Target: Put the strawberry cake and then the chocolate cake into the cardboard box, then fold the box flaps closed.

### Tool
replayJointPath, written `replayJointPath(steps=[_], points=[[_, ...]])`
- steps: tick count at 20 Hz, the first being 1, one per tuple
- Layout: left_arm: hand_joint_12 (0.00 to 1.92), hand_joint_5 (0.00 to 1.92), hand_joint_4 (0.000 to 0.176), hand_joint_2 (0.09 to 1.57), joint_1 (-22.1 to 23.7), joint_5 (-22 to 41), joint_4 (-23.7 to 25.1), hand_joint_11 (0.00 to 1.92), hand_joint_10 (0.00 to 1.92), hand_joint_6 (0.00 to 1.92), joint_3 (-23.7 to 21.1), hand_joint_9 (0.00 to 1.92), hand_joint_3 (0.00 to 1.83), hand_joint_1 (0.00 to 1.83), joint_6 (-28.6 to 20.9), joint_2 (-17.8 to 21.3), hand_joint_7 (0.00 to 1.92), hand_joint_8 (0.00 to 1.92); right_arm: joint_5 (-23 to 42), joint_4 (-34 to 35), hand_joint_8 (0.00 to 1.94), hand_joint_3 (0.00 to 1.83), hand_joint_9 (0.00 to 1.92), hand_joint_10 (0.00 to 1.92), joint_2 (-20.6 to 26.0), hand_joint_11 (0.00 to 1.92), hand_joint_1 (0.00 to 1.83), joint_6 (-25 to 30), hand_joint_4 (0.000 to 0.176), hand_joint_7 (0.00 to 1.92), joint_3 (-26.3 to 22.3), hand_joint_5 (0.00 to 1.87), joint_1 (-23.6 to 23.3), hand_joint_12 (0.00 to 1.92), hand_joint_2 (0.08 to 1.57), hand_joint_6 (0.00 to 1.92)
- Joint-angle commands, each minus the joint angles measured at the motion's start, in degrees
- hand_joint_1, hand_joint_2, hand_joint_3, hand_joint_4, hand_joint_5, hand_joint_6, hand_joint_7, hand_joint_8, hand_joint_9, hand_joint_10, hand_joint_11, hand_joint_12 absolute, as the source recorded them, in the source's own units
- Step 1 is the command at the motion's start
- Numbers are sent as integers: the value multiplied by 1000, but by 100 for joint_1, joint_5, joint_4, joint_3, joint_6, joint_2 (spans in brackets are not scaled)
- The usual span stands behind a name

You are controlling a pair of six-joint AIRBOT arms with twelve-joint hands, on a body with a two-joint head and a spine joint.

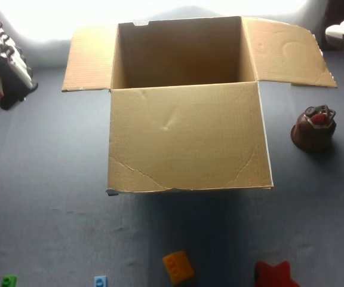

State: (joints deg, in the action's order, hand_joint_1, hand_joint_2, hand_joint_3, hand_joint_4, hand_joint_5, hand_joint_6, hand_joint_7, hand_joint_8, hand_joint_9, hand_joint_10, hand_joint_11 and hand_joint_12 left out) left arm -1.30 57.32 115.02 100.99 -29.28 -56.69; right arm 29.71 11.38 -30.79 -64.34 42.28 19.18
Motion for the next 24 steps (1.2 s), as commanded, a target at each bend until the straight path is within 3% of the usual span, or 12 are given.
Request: replayJointPath(steps=[1,4,11,13,16,21,24], points=[[1438,744,0,1196,137,-34,-315,762,1479,1114,72,823,0,1355,-15,15,803,1282,711,-1,0,0,85,0,81,0,1107,-6,5,123,15,114,-24,200,1063,0],[1448,728,0,1198,540,122,-106,742,1478,1162,245,823,1,1353,-149,-107,804,1260,718,-1,7,2,114,9,91,0,1089,-6,8,146,15,114,-9,354,1067,0],[1405,739,0,1175,1334,394,458,756,1370,1158,260,874,1,1360,-390,-370,861,1172,760,-1,0,0,127,4,103,0,1118,-6,8,183,15,159,10,455,1050,6],[1477,719,0,1188,1463,471,598,721,1416,1186,260,831,1,1355,-461,-506,854,1207,767,-1,1,0,109,0,104,0,1099,-6,5,153,15,138,12,453,1055,2],[1411,754,0,1166,1630,607,683,762,1346,1133,214,878,0,1363,-550,-759,902,1127,775,-1,3,0,103,3,104,0,1139,-19,0,160,15,154,13,383,1052,5],[1400,782,0,1154,1690,618,771,793,1316,1100,375,907,0,1368,-559,-1298,916,1087,779,50,2,0,117,5,98,0,1151,-97,7,169,15,134,13,394,1043,1],[1407,728,0,1168,1686,626,807,800,1364,1155,609,894,1,1363,-558,-1643,896,1103,776,101,0,0,120,2,95,0,1101,-103,10,161,16,121,12,496,1041,0]])
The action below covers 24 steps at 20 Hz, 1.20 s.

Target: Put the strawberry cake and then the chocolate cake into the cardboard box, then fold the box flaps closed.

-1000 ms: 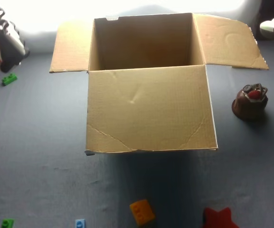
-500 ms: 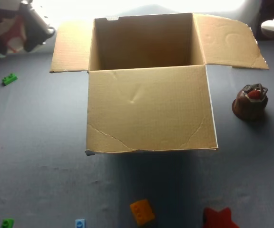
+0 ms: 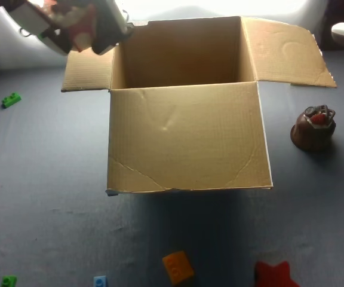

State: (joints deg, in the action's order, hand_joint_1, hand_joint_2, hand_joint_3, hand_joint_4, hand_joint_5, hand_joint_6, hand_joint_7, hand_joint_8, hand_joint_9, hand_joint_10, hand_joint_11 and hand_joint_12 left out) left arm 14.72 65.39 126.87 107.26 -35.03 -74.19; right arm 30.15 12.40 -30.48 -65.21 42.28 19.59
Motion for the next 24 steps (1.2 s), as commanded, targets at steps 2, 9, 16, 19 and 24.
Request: replayJointPath(steps=[2,9,16,19,24], points=[[1386,764,0,1158,45,-180,-362,787,1321,1135,112,905,0,1366,22,-118,905,1092,733,-2,3,0,113,3,59,0,1154,-27,5,144,16,117,-29,348,1044,1],[1394,737,0,1167,-204,-213,-349,796,1351,1147,258,900,0,1363,78,-603,888,1115,591,404,1,0,78,3,34,0,1245,-76,0,117,19,119,-29,273,1023,2],[1382,720,0,1172,-453,-271,-329,771,1349,1174,523,886,2,1361,126,-958,880,1143,313,1469,1,6,99,2,-5,0,1172,-251,0,164,19,97,-22,201,1057,1],[1411,743,0,1169,-450,-276,-326,765,1359,1128,537,880,1,1363,127,-1016,888,1145,386,2221,0,0,109,2,-61,0,1177,-856,0,164,23,97,18,240,1039,0],[1424,735,0,1171,-381,-284,-279,761,1361,1148,476,880,1,1362,127,-1103,881,1147,410,2330,0,0,114,0,-212,0,1190,-917,0,156,113,91,313,316,1019,0]])
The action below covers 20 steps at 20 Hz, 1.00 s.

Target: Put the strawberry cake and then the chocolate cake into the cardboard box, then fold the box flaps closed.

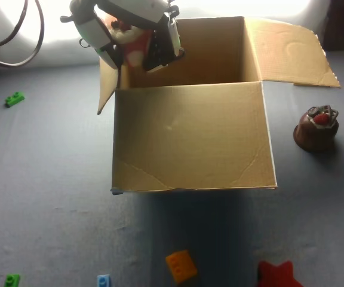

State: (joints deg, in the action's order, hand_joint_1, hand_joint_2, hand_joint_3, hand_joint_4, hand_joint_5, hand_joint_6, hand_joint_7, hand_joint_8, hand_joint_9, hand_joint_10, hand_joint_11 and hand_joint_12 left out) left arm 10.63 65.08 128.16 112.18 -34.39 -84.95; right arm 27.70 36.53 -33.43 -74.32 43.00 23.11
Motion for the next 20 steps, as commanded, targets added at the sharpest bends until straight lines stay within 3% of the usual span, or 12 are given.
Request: replayJointPath(steps=[1,5,8,11,12,13,17,20], points=[[1428,735,0,1172,56,-253,-402,761,1363,1147,-35,874,1,1362,63,-55,881,1157,650,24,1,0,120,2,52,0,1175,-27,0,159,84,88,-33,348,1025,0],[1423,724,0,1171,193,-232,-332,754,1340,1202,-124,887,0,1362,62,-134,889,1114,658,58,1,3,95,1,11,0,1203,-27,0,155,145,91,-42,255,1037,1],[1501,761,0,1164,319,-211,-270,752,1352,1124,-168,872,0,1364,62,-144,905,1134,705,57,1,0,86,2,6,0,1199,-34,0,156,148,91,-85,201,1032,0],[1485,746,0,1166,370,-193,-220,743,1357,1143,-176,874,1,1363,62,-143,904,1123,711,57,0,0,101,3,6,0,1192,-57,0,159,148,94,-90,243,1031,0],[1511,767,0,1164,360,-194,-202,742,1365,1100,-189,870,0,1364,62,-143,905,1137,717,57,0,0,99,2,6,0,1203,-68,0,156,148,101,-90,239,1020,3],[1557,845,0,1133,331,-198,-167,777,1331,957,-211,944,0,1377,62,-146,974,1032,723,57,0,0,92,0,6,0,1192,-73,0,140,148,84,-90,218,1027,0],[1412,748,0,1162,219,-255,-98,800,1325,1114,-351,899,1,1366,95,-154,897,1144,738,57,4,0,111,5,7,0,1187,-123,0,164,150,103,-76,285,1023,5],[1554,841,0,1131,174,-276,-90,805,1306,977,-354,952,0,1375,112,-166,975,1033,738,57,3,0,120,5,2,0,1174,-132,0,180,150,118,-68,292,1027,6]])
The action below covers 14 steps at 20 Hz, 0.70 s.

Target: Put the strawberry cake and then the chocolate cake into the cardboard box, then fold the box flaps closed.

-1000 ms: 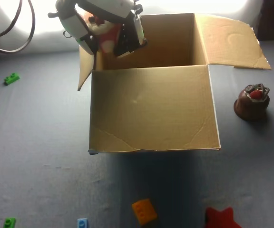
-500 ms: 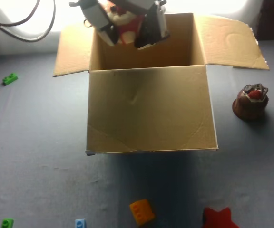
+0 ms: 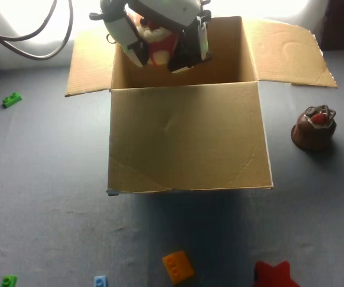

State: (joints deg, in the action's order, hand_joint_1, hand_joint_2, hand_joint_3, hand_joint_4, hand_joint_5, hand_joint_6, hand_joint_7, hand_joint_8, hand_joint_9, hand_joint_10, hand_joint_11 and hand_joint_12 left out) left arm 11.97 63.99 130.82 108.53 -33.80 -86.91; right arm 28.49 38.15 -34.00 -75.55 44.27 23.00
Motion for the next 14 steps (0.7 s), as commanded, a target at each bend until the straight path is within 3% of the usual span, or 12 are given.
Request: replayJointPath(steps=[1,3,4,5,8,9,11,12,13,14], points=[[1483,784,0,1149,17,-173,-343,775,1323,1083,-12,909,4,1368,56,37,925,1091,659,-105,0,2,102,2,55,0,1160,-14,0,153,24,95,-54,237,1035,2],[1524,761,0,1164,-27,-181,-324,772,1375,1103,-69,875,0,1363,60,59,904,1123,656,-105,0,3,79,0,55,0,1159,-27,0,135,24,73,-49,197,1038,0],[1610,826,0,1147,-41,-185,-321,758,1390,986,-81,902,0,1370,65,67,946,1086,651,-105,2,0,84,3,53,0,1175,-32,0,139,24,77,-45,194,1032,2],[1639,865,0,1141,-47,-187,-318,791,1234,987,-81,934,0,1270,66,70,993,1143,648,-105,4,0,94,6,51,0,1176,-38,0,149,24,83,-43,248,1029,4],[1477,748,0,1177,-51,-196,-314,687,1390,1213,-68,847,3,1355,86,75,865,1118,648,-105,0,1,93,4,39,0,1169,-69,0,142,26,82,-42,246,1035,2],[1499,757,0,1206,-51,-197,-304,669,1117,1285,-68,827,4,1201,86,79,838,1224,648,-105,1,2,95,4,38,0,1168,-78,0,144,27,81,-42,243,1037,1],[1519,683,21,1253,-47,-197,-293,606,926,1416,-45,800,0,1135,91,87,777,1320,648,-105,3,2,108,6,31,0,1130,-140,6,155,27,89,-40,313,1040,3],[1475,672,0,1278,-38,-197,-288,533,845,1439,-19,742,0,1016,94,85,697,785,648,-105,0,4,106,4,31,0,1125,-151,8,147,28,84,-36,319,1046,0],[1315,599,0,1207,-31,-201,-268,490,682,762,13,686,0,1002,97,77,674,479,648,-105,2,2,106,4,31,0,1139,-154,4,151,30,92,-32,317,1043,4],[1184,626,0,1184,-24,-202,-257,489,506,418,39,713,0,996,98,72,714,255,648,-105,0,3,97,2,31,0,1144,-154,2,147,33,92,-31,278,1045,3]])
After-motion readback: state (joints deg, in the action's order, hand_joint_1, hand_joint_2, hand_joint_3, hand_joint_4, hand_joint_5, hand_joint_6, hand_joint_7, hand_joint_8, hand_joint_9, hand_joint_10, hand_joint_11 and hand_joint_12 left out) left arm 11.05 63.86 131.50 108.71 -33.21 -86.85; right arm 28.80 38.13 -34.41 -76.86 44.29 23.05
